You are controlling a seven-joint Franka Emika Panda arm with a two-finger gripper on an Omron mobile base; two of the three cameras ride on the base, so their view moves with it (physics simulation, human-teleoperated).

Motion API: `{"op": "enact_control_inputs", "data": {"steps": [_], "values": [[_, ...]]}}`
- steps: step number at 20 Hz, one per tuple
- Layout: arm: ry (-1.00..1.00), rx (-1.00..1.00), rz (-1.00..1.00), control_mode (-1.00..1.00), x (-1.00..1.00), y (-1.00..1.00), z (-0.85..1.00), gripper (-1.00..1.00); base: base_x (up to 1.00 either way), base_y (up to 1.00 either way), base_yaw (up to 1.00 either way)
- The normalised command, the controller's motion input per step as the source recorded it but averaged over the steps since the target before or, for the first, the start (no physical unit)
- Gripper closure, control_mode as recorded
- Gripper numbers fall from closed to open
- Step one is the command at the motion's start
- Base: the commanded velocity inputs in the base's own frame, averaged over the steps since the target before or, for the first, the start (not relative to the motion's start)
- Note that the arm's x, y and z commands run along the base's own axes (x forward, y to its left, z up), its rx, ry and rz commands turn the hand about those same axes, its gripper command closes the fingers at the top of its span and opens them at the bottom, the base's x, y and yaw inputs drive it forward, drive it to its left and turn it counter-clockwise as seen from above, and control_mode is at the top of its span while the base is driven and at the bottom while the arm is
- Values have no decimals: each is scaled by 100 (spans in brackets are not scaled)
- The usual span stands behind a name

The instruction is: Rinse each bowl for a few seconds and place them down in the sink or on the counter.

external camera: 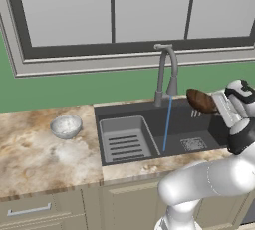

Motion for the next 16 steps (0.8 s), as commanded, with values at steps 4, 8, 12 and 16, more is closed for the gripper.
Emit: {"op": "enact_control_inputs", "data": {"steps": [4, 8, 12, 16], "values": [[2, -12, -14, -100, 0, -67, 28, 100, 0, 0, 0], [11, -14, -20, -100, 0, -60, 19, 100, 0, 0, 0], [16, -16, -27, -100, 1, -45, 13, 100, 0, 0, 0], [17, -12, -31, -100, 3, -42, 18, 100, 0, 0, 0]]}}
